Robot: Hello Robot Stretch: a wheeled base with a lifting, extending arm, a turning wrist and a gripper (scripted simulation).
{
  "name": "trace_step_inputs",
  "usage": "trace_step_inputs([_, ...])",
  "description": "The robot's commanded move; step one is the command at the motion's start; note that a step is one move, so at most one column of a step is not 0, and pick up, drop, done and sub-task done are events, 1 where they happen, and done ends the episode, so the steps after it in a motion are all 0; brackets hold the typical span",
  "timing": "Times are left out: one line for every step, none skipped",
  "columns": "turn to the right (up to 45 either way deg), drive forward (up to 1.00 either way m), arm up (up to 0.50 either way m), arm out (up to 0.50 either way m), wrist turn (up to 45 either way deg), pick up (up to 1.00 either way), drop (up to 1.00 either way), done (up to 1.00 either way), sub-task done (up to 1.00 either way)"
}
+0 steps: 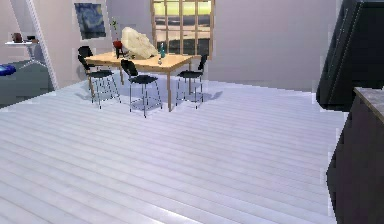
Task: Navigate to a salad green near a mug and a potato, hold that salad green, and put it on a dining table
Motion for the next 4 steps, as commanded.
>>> trace_step_inputs([0.0, 0.0, 0.0, 0.0, 45.0, 0.0, 0.0, 0.0, 0.0])
trace_step_inputs([0.0, 0.0, 0.0, 0.0, 45.0, 0.0, 0.0, 0.0, 0.0])
trace_step_inputs([0.0, 0.0, 0.0, 0.0, 9.0, 0.0, 0.0, 0.0, 0.0])
trace_step_inputs([0.0, 0.0, -0.08, 0.0, 0.0, 0.0, 0.0, 0.0, 0.0])
